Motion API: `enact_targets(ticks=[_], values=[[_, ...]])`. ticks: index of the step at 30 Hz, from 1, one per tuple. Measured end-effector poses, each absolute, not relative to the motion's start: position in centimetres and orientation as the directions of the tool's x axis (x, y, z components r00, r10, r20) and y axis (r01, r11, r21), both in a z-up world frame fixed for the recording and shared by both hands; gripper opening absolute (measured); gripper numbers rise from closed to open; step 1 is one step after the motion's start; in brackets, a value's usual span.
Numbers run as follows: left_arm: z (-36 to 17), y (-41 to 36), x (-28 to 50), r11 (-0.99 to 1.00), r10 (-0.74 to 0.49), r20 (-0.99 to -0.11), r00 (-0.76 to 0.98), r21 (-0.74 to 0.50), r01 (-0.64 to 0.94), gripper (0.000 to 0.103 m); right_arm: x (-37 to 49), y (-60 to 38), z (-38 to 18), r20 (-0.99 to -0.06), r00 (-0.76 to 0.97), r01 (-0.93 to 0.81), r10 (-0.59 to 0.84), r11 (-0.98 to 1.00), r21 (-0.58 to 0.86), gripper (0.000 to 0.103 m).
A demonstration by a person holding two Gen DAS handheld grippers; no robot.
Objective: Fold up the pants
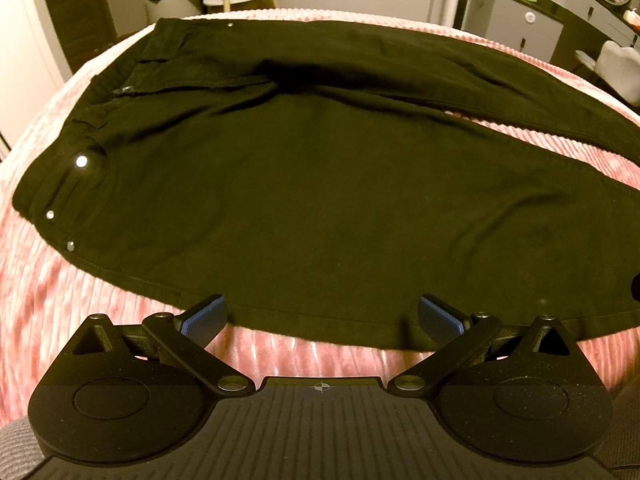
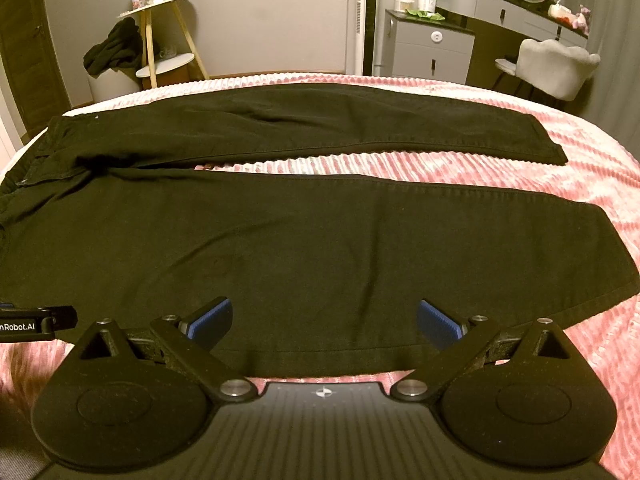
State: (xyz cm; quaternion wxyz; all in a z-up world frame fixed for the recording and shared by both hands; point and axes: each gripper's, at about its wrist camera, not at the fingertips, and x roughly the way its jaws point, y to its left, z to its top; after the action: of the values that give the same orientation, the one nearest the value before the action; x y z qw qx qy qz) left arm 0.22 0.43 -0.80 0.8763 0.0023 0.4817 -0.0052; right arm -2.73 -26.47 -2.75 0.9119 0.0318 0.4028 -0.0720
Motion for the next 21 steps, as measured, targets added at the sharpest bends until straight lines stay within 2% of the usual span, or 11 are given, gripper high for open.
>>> enact_targets(ticks=[21], values=[[-0.89,0.40,0.44,1.000,-0.008,-0.851,0.526,-0.003,0.011,0.103,-2.54,-26.37,-2.95,-0.742,0.662,0.159,-0.101,0.987,0.008,0.099]])
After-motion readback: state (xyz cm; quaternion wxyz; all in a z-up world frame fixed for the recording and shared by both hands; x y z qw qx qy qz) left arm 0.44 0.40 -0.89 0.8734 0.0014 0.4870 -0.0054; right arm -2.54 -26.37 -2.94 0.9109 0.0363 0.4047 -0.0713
